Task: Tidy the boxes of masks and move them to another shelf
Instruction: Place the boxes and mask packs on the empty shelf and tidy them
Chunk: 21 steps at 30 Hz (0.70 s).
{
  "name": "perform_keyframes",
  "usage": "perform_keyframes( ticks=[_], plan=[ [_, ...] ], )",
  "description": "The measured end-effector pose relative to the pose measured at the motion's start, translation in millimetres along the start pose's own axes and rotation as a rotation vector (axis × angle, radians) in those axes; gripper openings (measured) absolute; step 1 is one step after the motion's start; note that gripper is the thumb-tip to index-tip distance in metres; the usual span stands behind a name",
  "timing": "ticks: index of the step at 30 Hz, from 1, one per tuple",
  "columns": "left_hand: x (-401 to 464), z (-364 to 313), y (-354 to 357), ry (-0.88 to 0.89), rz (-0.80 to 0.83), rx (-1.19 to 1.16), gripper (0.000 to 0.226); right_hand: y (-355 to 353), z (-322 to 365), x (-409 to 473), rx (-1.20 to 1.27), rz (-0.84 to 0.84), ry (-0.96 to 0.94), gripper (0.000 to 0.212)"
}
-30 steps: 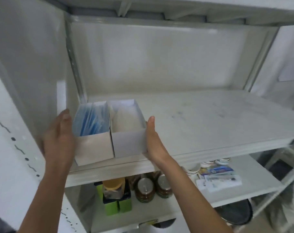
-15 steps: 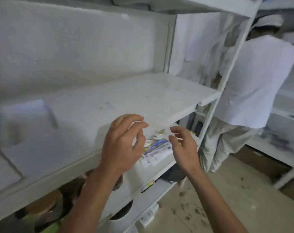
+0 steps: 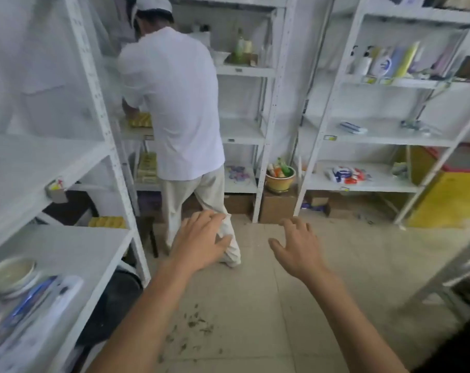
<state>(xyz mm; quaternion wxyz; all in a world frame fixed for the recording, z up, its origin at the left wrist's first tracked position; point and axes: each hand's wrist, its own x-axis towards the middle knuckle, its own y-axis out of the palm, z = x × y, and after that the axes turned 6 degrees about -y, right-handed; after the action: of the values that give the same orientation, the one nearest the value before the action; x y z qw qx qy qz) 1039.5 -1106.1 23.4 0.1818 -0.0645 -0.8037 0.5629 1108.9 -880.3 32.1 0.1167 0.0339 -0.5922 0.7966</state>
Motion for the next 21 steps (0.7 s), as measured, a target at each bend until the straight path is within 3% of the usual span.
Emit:
perform_keyframes(
  ticks=[8,21],
  plan=[
    [92,-112,98,0.155,0.211,-0.085,0.067,-18,-127,17,-0.083,0.058,0.284,0.073],
    [270,-187,160,0.318,0.234,-0.12,0.071,-31,-222,133,-0.112,0.014,0.454,0.073]
  ],
)
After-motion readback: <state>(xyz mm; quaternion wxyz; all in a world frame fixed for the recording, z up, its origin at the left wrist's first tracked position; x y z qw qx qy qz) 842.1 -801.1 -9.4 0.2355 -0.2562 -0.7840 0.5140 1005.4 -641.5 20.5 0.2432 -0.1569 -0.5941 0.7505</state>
